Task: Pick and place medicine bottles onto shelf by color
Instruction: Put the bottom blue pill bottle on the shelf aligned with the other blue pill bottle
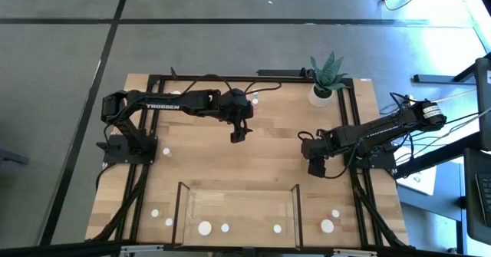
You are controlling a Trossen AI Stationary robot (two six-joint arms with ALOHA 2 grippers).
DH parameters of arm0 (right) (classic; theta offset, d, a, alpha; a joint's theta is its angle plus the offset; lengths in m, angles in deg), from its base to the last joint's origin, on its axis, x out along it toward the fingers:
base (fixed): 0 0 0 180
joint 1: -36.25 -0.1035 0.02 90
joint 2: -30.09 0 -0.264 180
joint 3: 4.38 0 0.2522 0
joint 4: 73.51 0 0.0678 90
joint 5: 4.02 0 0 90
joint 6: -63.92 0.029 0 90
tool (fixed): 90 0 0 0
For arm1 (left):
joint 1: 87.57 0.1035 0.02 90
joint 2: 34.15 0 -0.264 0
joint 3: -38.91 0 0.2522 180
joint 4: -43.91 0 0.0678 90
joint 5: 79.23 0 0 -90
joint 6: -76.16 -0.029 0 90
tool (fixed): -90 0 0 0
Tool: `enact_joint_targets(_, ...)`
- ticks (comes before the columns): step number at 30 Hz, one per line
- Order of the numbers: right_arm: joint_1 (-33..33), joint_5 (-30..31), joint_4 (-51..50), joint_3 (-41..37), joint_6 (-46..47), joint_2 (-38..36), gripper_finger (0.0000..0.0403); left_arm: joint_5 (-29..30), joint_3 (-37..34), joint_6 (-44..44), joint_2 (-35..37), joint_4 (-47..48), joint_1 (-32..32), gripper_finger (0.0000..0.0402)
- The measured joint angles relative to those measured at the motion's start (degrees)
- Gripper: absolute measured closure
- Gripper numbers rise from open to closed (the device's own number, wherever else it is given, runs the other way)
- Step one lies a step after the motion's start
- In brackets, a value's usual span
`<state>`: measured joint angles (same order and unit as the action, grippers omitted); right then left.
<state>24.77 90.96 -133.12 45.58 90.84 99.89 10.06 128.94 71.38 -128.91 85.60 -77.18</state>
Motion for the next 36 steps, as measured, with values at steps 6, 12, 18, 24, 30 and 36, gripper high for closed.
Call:
enact_joint_targets(6,0.0,0.07,0.29,-0.01,0.0,0.0,0.0291,0.0,0.0,0.0,0.0,1.1,0.0,0.0085)
enact_joint_targets(12,0.0,0.2,3.66,-0.02,1.25,0.0,0.0286,0.0,0.0,0.0,0.0,3.62,-0.15,0.0085)
enact_joint_targets(18,0.38,1.49,3.62,2.75,3.45,0.0,0.0287,-0.02,0.0,-0.43,0.0,4.5,-1.33,0.0085)
enact_joint_targets(24,3.6,3.73,-2.3,9.89,2.96,0.0,0.0288,0.9,0.0,-0.42,0.0,7.34,-2.23,0.0085)
enact_joint_targets(30,7.77,4.61,-7.17,18.17,-0.15,1.2,0.0284,4.1,0.0,0.31,0.06,10.04,-3.81,0.0085)
enact_joint_targets(36,10.69,4.59,-9.88,26.79,-4.65,7.73,0.0282,7.5,-0.02,1.26,1.21,10.43,-5.78,0.0085)
